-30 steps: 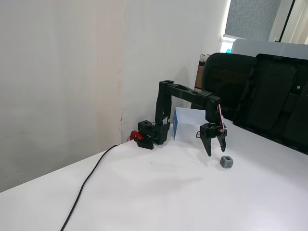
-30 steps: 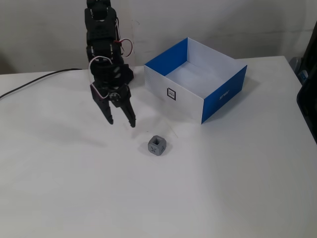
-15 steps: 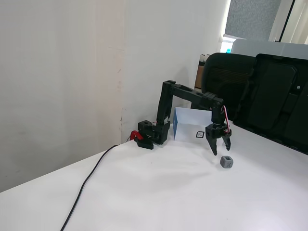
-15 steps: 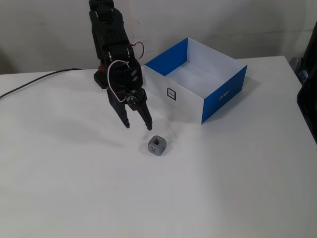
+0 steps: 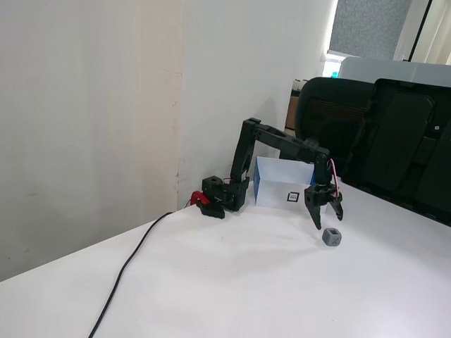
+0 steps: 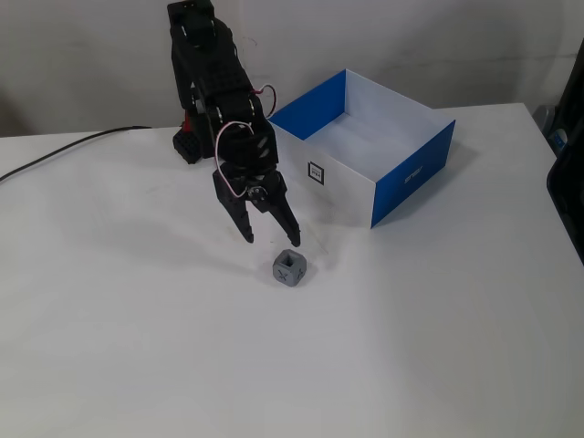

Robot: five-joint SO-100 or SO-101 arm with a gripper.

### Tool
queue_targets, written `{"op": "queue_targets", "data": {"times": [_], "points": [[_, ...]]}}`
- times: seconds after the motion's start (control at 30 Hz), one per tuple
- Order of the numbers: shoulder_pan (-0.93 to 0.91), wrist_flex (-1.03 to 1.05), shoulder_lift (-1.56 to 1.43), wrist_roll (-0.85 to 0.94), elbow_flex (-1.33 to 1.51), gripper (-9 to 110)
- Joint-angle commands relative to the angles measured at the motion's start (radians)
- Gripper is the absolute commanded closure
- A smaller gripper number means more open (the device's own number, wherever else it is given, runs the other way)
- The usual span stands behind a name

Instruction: Grasp the gray block and put it in the box.

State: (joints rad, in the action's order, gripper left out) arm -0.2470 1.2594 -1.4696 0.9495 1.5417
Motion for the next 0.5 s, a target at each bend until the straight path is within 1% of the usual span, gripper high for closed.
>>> {"op": "queue_targets", "data": {"times": [0.0, 0.47], "points": [[-0.005, -0.029, -0.011, -0.020, -0.063, 66], [-0.015, -0.118, 0.054, -0.087, -0.034, 65]]}}
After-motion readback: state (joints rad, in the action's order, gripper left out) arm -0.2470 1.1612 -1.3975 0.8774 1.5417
